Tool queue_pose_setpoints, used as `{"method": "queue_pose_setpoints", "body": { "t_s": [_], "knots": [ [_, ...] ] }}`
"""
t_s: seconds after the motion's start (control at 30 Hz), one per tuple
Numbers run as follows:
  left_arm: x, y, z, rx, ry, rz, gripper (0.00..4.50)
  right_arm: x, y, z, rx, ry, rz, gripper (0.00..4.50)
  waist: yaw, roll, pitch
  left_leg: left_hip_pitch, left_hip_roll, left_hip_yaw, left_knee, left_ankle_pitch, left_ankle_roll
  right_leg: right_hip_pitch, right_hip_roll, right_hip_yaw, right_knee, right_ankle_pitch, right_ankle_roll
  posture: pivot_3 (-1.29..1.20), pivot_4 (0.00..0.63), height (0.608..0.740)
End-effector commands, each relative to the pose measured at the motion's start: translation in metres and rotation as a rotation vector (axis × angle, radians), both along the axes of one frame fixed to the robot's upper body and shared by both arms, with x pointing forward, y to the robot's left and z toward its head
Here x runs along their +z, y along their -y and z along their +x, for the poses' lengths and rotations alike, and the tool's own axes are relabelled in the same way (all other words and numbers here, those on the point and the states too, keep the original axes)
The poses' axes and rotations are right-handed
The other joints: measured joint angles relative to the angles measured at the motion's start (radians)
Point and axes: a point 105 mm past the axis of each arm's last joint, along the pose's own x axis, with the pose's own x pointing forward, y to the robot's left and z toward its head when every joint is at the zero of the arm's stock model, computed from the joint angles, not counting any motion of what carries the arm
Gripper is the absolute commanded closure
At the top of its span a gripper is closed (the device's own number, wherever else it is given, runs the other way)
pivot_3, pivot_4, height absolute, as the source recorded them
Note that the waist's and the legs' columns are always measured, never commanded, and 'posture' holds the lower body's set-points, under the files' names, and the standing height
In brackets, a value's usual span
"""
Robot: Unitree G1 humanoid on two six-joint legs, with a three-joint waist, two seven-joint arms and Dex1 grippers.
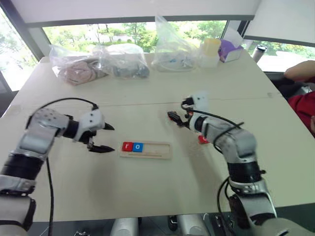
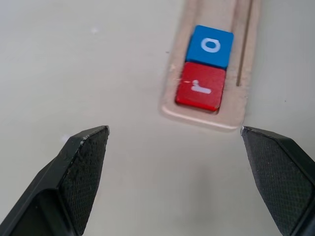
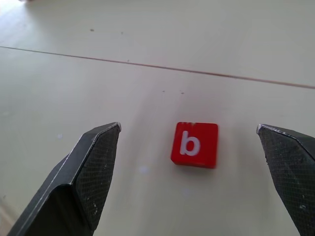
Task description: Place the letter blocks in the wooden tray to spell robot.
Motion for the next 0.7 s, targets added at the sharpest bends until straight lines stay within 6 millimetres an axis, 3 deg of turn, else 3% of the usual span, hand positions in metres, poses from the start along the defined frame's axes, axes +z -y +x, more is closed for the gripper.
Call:
{"method": "queue_pose_setpoints", "body": {
  "t_s": [0.03, 0.17, 0.27, 0.43, 0.57, 0.7],
  "knots": [
    [0.033, -0.007, 0.002, 0.107, 0.095, -0.092, 0.02, -0.005, -0.009, 0.011, -0.032, 0.001, -0.041, 0.00, 0.001, 0.000, 0.000, -0.001, 0.000, 0.000, 0.000, 0.000, 0.000, -0.001, -0.001, 0.000, 0.001, 0.000, 0.000, 0.00, 0.150, 0.740],
    [0.036, -0.013, -0.007, 0.223, 0.135, -0.168, 0.02, -0.022, -0.011, 0.017, -0.078, -0.031, -0.117, 0.00, -0.005, 0.000, 0.000, -0.001, -0.001, 0.001, 0.000, 0.000, 0.000, -0.002, -0.002, 0.001, 0.002, 0.000, 0.001, 0.00, 0.150, 0.740],
    [0.035, -0.012, -0.013, 0.281, 0.146, -0.208, 0.00, -0.027, -0.014, 0.019, -0.083, -0.022, -0.146, 0.77, -0.016, -0.001, 0.000, 0.001, 0.000, 0.001, 0.000, 0.000, 0.000, -0.002, -0.001, 0.003, 0.004, 0.000, 0.000, 0.00, 0.150, 0.740],
    [0.030, -0.003, -0.017, 0.299, 0.147, -0.234, 0.00, -0.022, -0.024, 0.018, -0.052, 0.018, -0.171, 3.32, -0.016, -0.001, 0.000, 0.001, 0.000, 0.001, 0.001, 0.000, -0.001, -0.001, 0.000, 0.003, 0.004, 0.000, 0.001, 0.00, 0.150, 0.740],
    [0.030, 0.007, -0.015, 0.276, 0.146, -0.250, 0.00, -0.006, -0.023, 0.019, -0.039, 0.109, -0.190, 3.32, -0.018, -0.001, 0.000, 0.001, 0.000, 0.001, 0.001, 0.001, -0.001, -0.002, 0.000, 0.003, 0.004, 0.000, 0.000, 0.00, 0.150, 0.740],
    [0.027, 0.024, -0.018, 0.213, 0.124, -0.270, 0.00, 0.039, 0.008, 0.003, -0.089, 0.252, -0.161, 3.32, -0.010, 0.000, 0.000, -0.001, 0.000, 0.000, 0.000, 0.001, -0.001, -0.003, 0.000, 0.003, 0.004, 0.000, 0.000, 0.00, 0.150, 0.740]
  ]
}}
